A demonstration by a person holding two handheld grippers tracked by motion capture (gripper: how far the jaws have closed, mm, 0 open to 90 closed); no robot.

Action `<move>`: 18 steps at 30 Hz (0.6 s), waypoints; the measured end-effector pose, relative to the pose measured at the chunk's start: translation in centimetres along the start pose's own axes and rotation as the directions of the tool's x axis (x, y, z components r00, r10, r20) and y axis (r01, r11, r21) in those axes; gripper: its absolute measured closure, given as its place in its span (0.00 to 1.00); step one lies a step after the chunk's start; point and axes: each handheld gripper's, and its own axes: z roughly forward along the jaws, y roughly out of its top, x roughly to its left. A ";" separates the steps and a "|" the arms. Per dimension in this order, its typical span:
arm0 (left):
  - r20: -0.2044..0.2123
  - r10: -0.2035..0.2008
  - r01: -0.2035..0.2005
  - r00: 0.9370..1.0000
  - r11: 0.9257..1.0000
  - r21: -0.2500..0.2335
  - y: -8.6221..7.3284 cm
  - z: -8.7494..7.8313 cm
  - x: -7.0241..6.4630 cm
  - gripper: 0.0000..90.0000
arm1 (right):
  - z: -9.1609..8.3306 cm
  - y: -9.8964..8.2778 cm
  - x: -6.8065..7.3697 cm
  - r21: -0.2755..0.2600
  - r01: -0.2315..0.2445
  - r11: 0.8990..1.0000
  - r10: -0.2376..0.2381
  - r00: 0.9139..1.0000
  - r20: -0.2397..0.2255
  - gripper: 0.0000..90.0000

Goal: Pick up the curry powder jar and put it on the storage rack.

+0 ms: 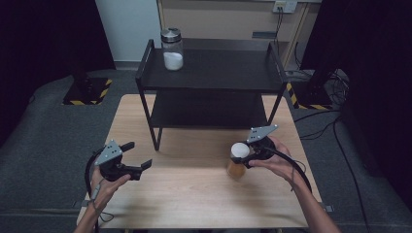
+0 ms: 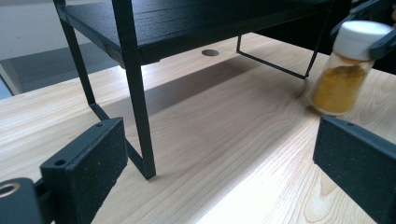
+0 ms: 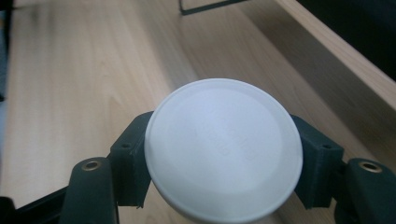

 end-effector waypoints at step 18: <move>-0.003 -0.022 0.022 1.000 0.999 -0.027 -0.3 -0.2 0.1 0.02 | -5.4 7.7 -0.1 -0.012 0.089 0.996 -0.090 0.988 -0.130 0.38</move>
